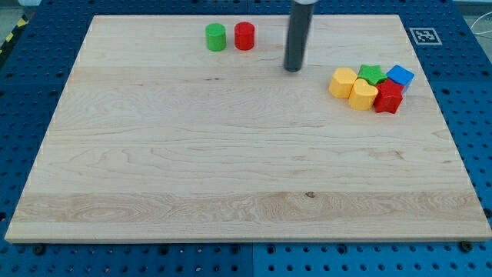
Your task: Move the green circle towards the yellow hexagon
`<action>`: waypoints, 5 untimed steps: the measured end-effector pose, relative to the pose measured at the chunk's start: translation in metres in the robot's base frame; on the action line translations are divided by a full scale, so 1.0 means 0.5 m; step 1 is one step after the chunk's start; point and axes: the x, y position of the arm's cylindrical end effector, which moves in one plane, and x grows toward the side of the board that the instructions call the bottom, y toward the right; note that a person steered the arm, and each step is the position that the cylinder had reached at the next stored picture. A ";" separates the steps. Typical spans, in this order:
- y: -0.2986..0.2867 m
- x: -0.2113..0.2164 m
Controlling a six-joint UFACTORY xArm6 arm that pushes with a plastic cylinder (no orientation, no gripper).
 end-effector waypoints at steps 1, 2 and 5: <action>-0.084 -0.002; -0.173 -0.016; -0.372 -0.142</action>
